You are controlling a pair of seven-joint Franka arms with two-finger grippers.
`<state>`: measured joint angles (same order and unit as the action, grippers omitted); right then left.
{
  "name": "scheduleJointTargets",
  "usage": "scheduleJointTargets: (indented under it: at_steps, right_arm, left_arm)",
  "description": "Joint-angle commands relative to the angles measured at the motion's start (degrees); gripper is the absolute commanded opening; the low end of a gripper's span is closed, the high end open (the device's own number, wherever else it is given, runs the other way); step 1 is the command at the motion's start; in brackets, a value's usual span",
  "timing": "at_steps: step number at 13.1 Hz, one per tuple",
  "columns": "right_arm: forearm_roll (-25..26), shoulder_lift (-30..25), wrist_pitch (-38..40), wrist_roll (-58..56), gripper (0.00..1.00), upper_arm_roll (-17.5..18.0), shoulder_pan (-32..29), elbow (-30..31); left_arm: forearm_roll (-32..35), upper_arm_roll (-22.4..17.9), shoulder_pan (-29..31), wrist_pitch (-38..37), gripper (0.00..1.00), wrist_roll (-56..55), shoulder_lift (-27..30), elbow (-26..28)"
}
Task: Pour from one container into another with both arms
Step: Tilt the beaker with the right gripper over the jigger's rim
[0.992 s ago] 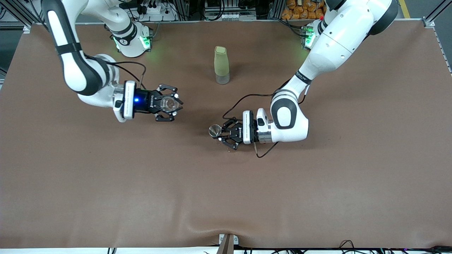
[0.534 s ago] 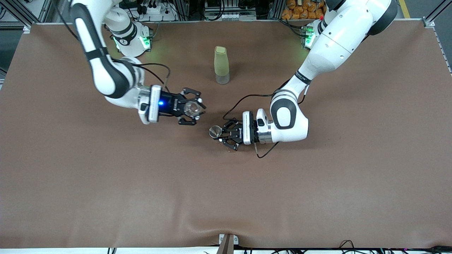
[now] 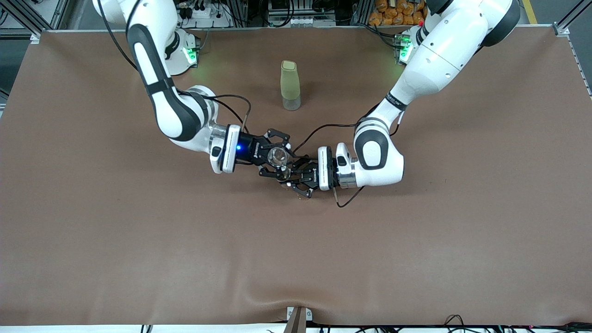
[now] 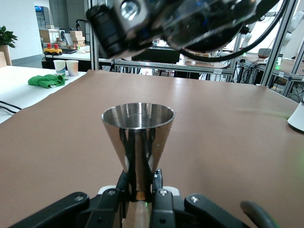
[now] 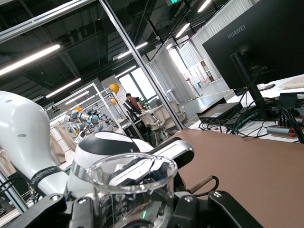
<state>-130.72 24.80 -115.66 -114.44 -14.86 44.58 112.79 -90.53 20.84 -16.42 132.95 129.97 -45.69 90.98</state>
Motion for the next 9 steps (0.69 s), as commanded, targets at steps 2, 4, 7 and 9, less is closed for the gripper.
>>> scheduleJointTargets:
  at_steps: [2,4,7,9]
  right_arm:
    - [-2.53,1.74,-0.26,-1.57,0.0,-0.52,1.39,-1.96]
    - [-2.53,1.4,-0.18,-1.66,0.0,-0.08,1.3,-1.35]
    - [-2.53,0.69,-0.09,-1.66,0.0,0.62,1.21,0.58]
    - [-2.53,-0.27,-0.09,-1.66,0.0,1.58,0.95,2.34]
  left_arm:
    - [-1.93,-0.19,-0.46,0.82,0.0,0.63,-1.24,-1.42]
    - [-2.54,-0.19,-0.37,0.82,0.0,2.82,-2.03,-1.51]
    - [-2.54,-0.19,-0.02,0.82,0.0,4.85,-2.56,-1.77]
    - [-2.54,-0.36,0.07,0.82,0.0,5.12,-2.82,-2.74]
